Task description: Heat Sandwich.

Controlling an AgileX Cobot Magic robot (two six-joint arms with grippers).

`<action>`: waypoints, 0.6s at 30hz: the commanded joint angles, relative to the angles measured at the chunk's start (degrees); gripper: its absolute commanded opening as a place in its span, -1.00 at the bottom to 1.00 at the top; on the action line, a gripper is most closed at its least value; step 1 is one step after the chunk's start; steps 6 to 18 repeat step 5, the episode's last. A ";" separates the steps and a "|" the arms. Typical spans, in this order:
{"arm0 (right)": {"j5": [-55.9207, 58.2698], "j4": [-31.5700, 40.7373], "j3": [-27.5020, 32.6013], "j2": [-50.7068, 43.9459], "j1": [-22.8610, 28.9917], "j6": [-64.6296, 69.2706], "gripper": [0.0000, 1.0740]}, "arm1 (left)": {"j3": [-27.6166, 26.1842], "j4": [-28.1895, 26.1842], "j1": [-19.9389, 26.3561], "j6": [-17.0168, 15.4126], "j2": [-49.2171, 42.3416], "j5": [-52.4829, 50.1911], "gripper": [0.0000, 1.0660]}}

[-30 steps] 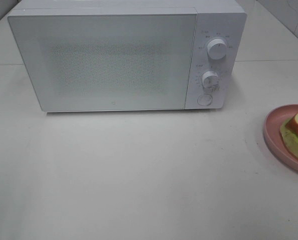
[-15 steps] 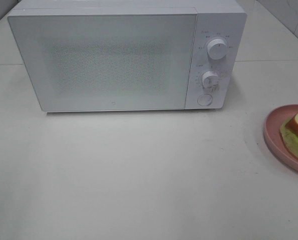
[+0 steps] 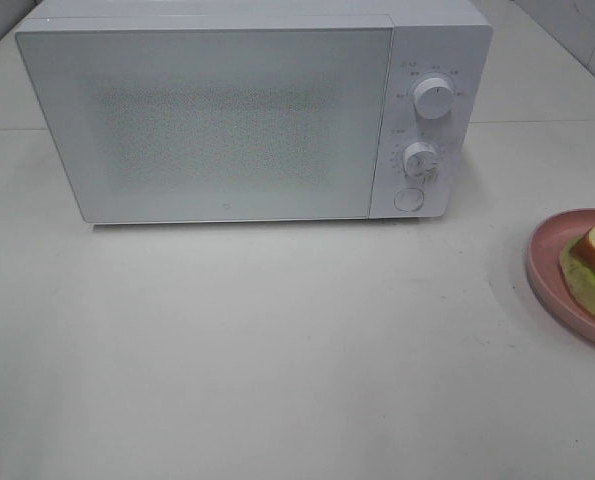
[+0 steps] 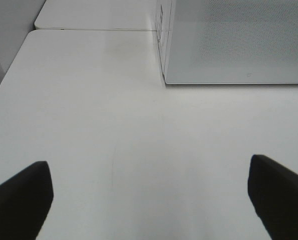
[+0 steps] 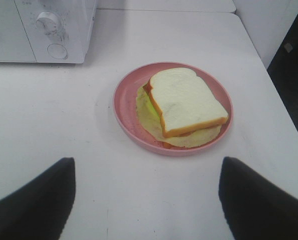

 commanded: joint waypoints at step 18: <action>-0.29 -0.11 0.06 -1.49 -0.34 -0.34 0.42 | 0.17 -0.34 0.00 0.23 -1.49 -0.17 0.87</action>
